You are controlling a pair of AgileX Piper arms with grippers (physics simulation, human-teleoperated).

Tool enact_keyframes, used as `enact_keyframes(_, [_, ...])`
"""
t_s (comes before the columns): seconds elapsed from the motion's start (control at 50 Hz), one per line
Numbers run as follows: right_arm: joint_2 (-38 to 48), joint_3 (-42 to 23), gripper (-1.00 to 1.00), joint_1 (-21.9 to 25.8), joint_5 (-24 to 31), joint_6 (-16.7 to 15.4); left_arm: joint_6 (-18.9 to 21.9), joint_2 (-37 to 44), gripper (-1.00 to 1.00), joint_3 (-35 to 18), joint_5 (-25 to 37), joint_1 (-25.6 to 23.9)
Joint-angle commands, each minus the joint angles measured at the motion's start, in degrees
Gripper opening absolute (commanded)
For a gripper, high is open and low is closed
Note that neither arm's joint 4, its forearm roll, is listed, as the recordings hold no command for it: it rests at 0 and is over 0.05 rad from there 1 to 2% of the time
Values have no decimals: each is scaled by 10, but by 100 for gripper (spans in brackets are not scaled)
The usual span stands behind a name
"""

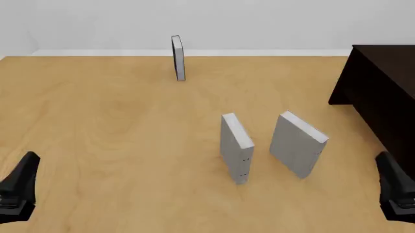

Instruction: Pick up the book on the right and place it on the cabinet shelf.

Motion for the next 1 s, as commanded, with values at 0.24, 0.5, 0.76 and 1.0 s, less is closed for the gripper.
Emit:
enact_keyframes(0.24, [108,-69,100,33,-35,-30,4,5,100,-1,3,-8])
enact_keyframes(0.5, [213,-158,100,56,-42,-65,15,2,100,0,7,-14])
enact_keyframes(0.76, [329,-261,100,91,-19,-93,22,4,100,0,9,-18])
enact_keyframes(1.0, [415,-375,100,116,49,-101,28,0,100,0,12,-17])
